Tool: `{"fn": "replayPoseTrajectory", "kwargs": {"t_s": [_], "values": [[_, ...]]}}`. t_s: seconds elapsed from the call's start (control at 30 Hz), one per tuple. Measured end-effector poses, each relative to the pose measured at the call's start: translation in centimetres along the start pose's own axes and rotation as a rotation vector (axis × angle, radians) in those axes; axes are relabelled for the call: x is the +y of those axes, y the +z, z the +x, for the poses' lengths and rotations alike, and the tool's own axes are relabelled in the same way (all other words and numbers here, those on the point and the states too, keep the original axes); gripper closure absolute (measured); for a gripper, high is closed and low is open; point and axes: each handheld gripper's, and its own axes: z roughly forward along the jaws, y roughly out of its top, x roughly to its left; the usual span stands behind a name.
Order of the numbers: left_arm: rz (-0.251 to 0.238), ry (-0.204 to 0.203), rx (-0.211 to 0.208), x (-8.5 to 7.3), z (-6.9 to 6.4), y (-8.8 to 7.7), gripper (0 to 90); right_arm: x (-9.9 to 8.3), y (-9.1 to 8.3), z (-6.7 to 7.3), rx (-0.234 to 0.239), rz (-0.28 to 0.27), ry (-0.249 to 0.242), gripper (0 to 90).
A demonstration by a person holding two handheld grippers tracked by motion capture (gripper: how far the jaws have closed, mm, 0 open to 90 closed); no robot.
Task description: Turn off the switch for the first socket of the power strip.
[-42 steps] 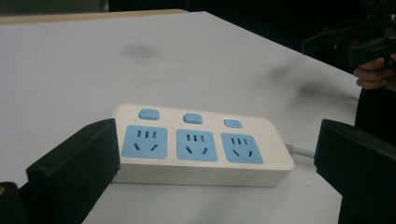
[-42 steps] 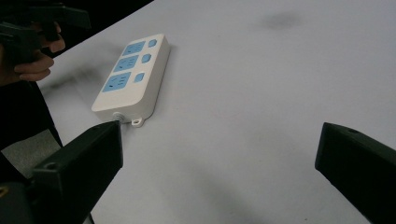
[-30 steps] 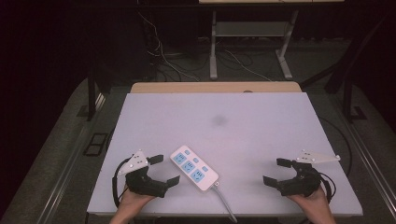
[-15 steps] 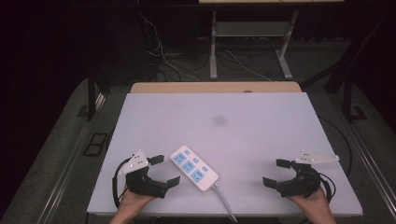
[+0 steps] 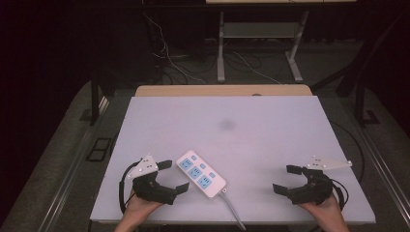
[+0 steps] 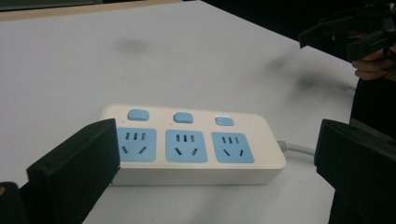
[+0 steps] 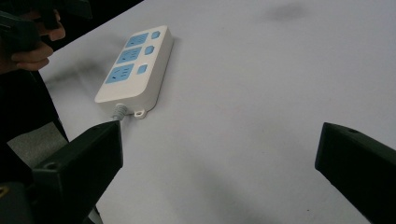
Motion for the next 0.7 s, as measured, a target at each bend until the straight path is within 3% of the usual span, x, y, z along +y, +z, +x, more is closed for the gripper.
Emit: {"fn": "replayPoseTrajectory", "kwargs": {"t_s": [0.7], "values": [[0.123, 0.051, -0.072, 2.5, -0.3, 2.4, 0.0, -0.1, 0.0, 0.0, -0.001, 0.011, 0.0, 0.7]]}}
